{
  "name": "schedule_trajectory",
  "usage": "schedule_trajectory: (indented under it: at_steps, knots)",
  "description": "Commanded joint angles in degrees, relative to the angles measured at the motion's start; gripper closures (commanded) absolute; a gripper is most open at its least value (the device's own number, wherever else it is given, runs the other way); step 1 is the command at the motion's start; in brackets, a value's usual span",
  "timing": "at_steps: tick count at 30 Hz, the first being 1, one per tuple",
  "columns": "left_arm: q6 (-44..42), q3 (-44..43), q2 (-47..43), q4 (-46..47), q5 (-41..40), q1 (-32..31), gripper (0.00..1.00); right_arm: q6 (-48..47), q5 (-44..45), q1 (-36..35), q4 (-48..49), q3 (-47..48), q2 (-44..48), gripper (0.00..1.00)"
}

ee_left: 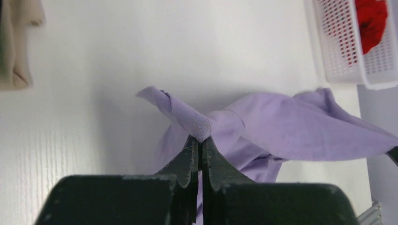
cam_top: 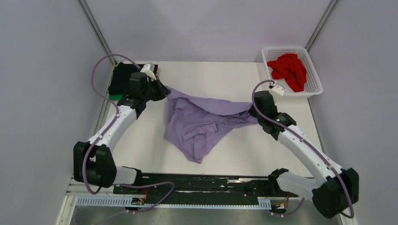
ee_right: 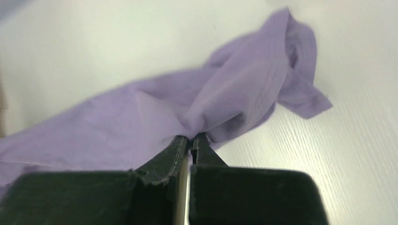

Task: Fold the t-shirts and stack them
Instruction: Flatten out the tshirt

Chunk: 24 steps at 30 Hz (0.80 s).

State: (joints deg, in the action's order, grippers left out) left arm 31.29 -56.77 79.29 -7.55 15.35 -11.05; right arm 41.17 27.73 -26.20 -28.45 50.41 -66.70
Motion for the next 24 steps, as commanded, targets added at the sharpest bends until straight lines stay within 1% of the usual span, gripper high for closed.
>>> schedule_trajectory:
  at_steps: [1, 4, 6, 8, 10, 14, 17, 19, 20, 24]
  knots:
    - [-2.5, -5.9, -10.7, -3.5, -8.9, -2.2, 1.00, -5.3, 1.9, -0.2, 3.4, 4.0, 12.6, 1.00]
    - [-3.1, -8.9, -16.8, -6.6, -14.0, -4.0, 1.00, -7.7, -1.0, -0.2, 4.0, 6.3, 19.9, 1.00]
    - [-3.3, -11.0, -21.1, -8.8, -17.0, -4.6, 1.00, -10.5, -4.9, -0.2, 4.6, 9.0, 23.4, 1.00]
    - [-3.2, -13.4, -25.4, -10.7, -17.2, -4.9, 1.00, -12.8, -10.8, -0.2, 4.8, 12.1, 26.0, 1.00]
    - [-3.2, -17.2, -27.4, -13.4, -17.2, -5.1, 1.00, -13.5, -15.9, -0.2, 5.2, 15.3, 28.1, 1.00]
    - [-4.8, -25.0, -30.0, -18.0, -18.6, -5.3, 1.00, -15.1, -22.5, -0.2, 5.2, 21.4, 30.4, 1.00]
    - [-6.7, -30.2, -30.8, -19.2, -17.4, -5.4, 1.00, -15.7, -27.7, -0.2, 4.6, 26.2, 30.5, 1.00]
    - [-7.5, -36.2, -30.8, -20.1, -16.0, -5.4, 1.00, -15.1, -33.1, -0.2, 3.9, 29.8, 30.1, 1.00]
    - [-7.9, -37.5, -30.9, -20.7, -14.1, -5.3, 1.00, -14.8, -36.5, -0.2, 3.6, 31.4, 29.9, 1.00]
    - [-9.7, -44.7, -31.7, -22.3, -10.5, -5.3, 1.00, -13.7, -43.9, -0.2, 2.4, 37.0, 29.7, 1.00]
